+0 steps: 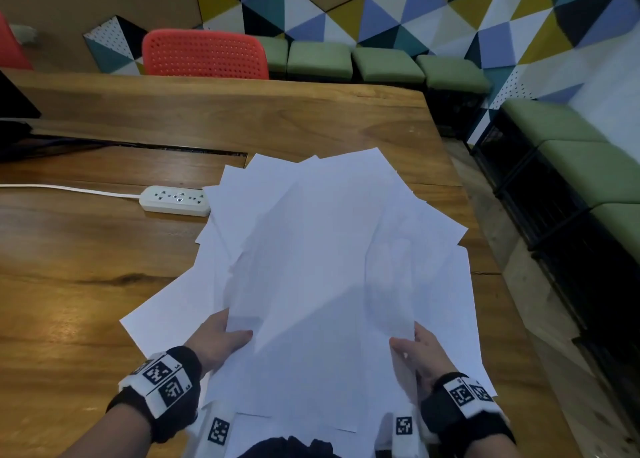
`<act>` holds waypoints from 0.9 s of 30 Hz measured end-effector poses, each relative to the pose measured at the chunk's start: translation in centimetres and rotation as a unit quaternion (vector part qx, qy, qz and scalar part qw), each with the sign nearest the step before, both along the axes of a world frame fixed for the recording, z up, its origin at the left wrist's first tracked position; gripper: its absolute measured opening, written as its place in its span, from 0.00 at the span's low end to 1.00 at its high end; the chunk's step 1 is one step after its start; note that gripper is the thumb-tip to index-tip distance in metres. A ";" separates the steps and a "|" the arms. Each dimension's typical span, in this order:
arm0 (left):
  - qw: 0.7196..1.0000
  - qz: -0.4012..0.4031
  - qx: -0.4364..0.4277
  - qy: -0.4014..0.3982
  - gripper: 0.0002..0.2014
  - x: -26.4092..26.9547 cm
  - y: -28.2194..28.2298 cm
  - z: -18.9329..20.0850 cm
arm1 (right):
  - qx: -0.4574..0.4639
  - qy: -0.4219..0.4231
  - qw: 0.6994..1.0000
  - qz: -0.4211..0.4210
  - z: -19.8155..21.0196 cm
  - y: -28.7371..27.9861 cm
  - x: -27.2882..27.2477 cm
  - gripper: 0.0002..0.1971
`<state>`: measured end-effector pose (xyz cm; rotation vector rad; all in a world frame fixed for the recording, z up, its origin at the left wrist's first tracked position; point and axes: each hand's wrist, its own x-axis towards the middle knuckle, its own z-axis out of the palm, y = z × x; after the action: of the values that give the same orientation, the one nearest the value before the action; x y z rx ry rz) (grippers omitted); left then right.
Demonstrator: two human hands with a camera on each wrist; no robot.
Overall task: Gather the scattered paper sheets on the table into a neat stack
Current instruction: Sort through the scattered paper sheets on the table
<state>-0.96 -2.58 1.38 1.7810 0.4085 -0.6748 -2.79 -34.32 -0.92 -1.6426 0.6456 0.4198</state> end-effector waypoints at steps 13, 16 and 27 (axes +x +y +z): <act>0.996 0.090 0.016 0.003 0.16 0.2 0.8 -2.2 | -0.163 -0.053 0.984 0.039 0.6 -1.6 0.1 0.11; 0.994 0.105 0.035 0.011 0.10 0.2 1.0 -2.6 | -0.195 -0.068 0.978 0.020 1.0 -2.5 0.0 0.11; 0.994 0.094 0.055 -0.002 0.11 -0.1 0.8 -2.9 | -0.384 -0.183 0.905 -0.017 5.4 -2.5 0.1 0.08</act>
<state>-1.02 -1.77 -1.49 1.8188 0.6131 -0.5249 -2.72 -36.86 4.43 -2.3725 0.5800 -0.2175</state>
